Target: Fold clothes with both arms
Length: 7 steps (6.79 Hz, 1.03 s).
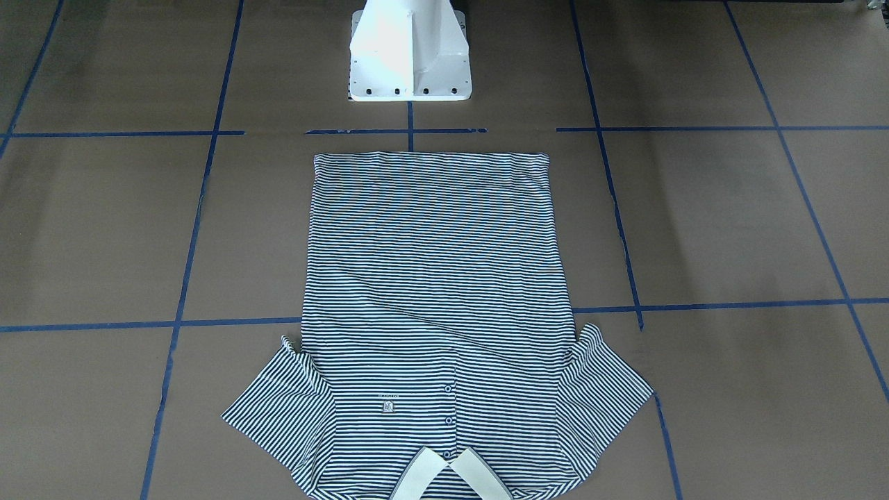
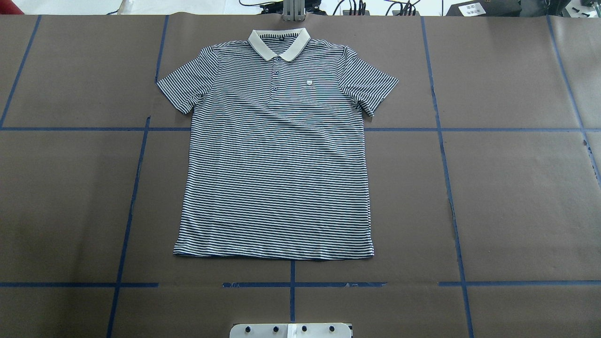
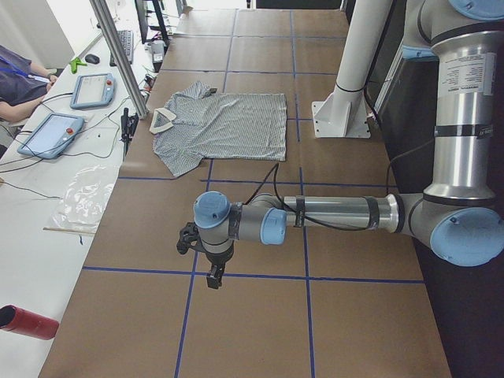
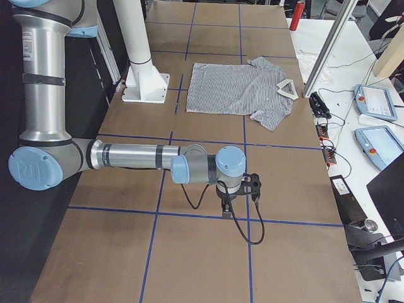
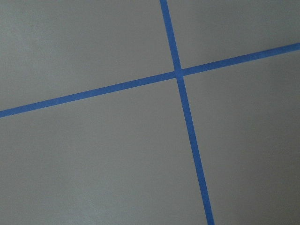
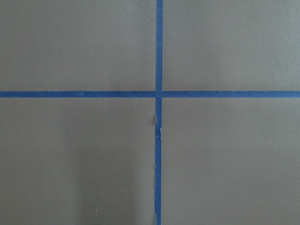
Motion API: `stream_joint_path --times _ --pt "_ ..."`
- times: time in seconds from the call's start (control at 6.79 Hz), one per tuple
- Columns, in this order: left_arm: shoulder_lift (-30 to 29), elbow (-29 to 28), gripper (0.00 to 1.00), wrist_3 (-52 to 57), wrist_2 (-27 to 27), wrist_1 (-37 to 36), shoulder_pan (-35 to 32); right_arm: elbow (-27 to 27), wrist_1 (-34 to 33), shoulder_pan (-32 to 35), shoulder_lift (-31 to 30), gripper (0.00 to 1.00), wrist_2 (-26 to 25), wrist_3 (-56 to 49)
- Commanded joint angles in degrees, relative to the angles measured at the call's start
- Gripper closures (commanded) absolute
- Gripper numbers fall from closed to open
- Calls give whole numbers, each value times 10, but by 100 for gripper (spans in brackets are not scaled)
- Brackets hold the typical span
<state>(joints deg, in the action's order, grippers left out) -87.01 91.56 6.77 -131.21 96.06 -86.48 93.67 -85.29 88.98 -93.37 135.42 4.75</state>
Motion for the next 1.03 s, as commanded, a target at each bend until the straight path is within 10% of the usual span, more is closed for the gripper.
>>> stream_joint_path --times 0.0,0.29,0.88 --pt "0 1 0 1 0 2 0 2 0 1 2 0 0 7" --pt "-17 11 0 0 1 6 2 4 2 -5 12 0 4 14" --pt "-83 14 0 -7 1 116 11 -54 52 -179 224 0 -1 202"
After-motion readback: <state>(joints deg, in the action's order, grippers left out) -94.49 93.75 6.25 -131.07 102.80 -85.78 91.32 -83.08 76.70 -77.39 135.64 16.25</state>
